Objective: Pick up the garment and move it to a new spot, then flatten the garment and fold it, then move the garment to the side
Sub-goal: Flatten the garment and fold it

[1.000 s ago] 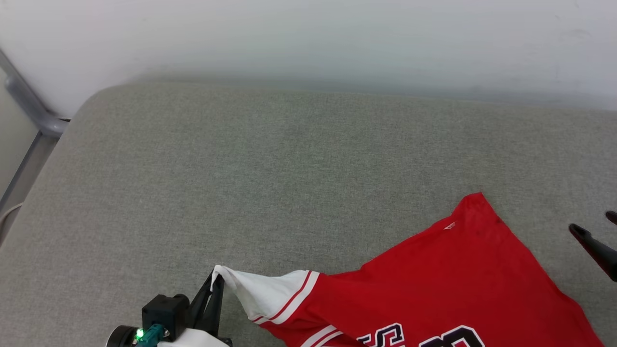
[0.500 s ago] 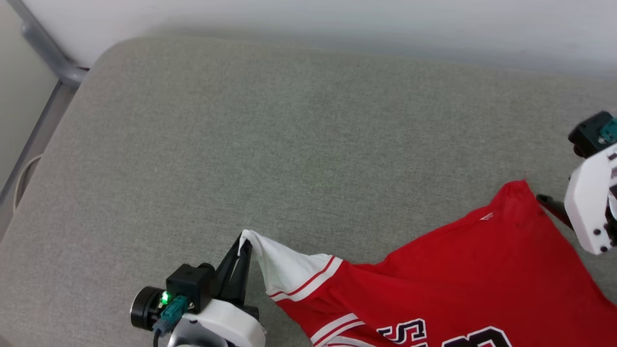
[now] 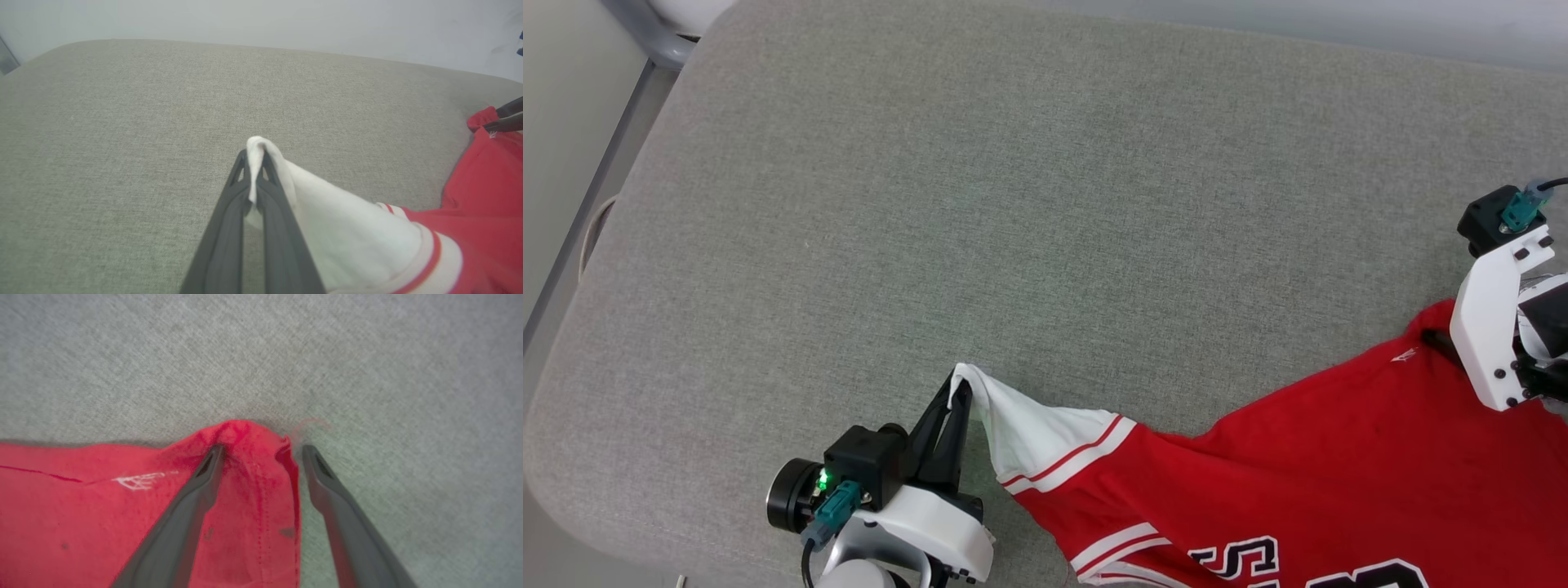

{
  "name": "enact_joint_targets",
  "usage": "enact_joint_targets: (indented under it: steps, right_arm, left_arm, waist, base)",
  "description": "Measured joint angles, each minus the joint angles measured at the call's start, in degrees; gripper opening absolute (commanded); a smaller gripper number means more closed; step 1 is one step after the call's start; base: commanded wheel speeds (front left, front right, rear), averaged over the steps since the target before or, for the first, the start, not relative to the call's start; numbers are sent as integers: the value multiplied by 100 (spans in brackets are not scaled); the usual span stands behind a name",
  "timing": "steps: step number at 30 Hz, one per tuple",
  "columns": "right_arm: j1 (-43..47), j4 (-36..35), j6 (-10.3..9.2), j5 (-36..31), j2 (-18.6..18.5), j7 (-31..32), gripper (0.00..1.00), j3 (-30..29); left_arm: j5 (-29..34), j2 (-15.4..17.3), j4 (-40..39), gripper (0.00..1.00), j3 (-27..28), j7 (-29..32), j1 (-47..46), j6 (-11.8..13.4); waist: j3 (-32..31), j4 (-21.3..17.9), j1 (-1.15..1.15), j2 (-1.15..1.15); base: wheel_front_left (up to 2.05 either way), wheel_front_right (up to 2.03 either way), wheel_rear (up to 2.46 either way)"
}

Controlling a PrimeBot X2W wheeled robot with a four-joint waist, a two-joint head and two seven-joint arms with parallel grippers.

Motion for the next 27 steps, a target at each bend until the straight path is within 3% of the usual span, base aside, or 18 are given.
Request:
enact_joint_targets:
  steps: [3,4,5,16,27]
  right_arm:
    - [-69,119,-9,155,-27,-124,100,232]
    - [-109,154,-9,194,-27,-186,20,293]
    - [-134,191,-8,204,-30,-285,0,363]
    - [-431,312,4,549,32,-1538,0,1082]
    - [-474,159,4,968,-112,-3003,0,1284]
  left_arm:
    - [-1,-12,76,0,15,-24,-5,-7]
    - [-3,-14,96,0,25,-32,-12,-8]
    - [-9,-16,119,0,38,-35,-16,-9]
    - [-38,144,320,0,121,-76,40,-55]
    - [-73,457,78,0,356,-20,52,53]
  waist:
    - [21,-2,0,0]
    - [18,-15,0,0]
    - [12,-34,-1,0]
    - [-470,-276,0,0]
    - [-1303,-666,-1,0]
  base:
    - [0,0,0]
    - [0,0,0]
    - [0,0,0]
    - [0,0,0]
    - [0,0,0]
